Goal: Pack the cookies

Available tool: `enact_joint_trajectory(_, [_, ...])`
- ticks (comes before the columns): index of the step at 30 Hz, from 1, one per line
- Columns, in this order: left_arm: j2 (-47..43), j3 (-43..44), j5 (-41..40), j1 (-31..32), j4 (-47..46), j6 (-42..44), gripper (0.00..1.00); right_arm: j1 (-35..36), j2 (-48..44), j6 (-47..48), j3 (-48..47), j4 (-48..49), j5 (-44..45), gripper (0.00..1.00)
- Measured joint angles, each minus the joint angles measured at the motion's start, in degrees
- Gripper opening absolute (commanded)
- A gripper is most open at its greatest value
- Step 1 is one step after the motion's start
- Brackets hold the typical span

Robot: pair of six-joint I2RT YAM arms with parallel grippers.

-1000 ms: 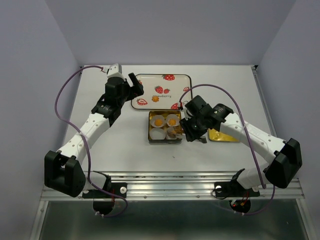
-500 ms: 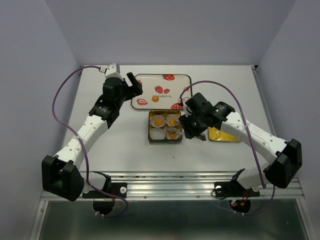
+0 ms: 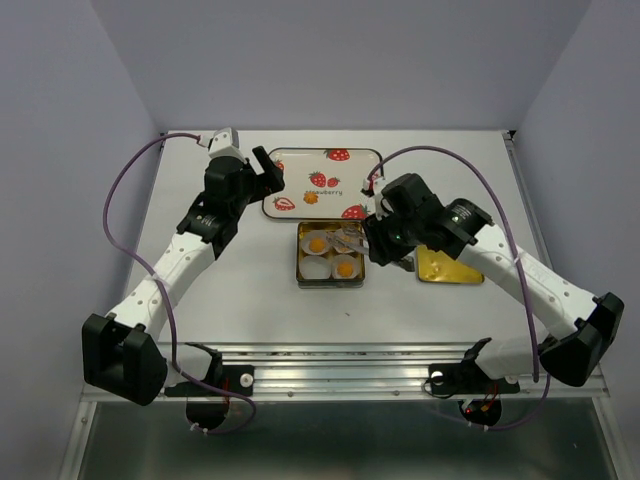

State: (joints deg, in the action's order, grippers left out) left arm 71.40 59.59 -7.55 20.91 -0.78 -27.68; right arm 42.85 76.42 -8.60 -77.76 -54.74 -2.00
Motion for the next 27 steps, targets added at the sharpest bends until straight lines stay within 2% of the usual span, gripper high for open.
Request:
enact_joint_trajectory(6, [0.0,0.0,-0.5,0.0,0.1,0.0,0.99,0.0,1.6,-2.2,-4.5,3.9,6.4,0.48])
enact_joint_trajectory(10, [0.0,0.0,-1.2,0.0,0.2,0.0,0.99,-0.2,10.3,-2.2,-11.4,7.9,10.6,0.48])
enact_joint_trajectory(18, [0.0,0.0,-3.3,0.0,0.2,0.0,0.99,-2.0,29.3,-0.5,-22.8,12.6,10.1,0.49])
enact_joint_trajectory(27, [0.0,0.0,-4.8,0.0,0.7,0.2,0.99,-2.8,37.3,0.3,-27.6,12.7,10.0,0.54])
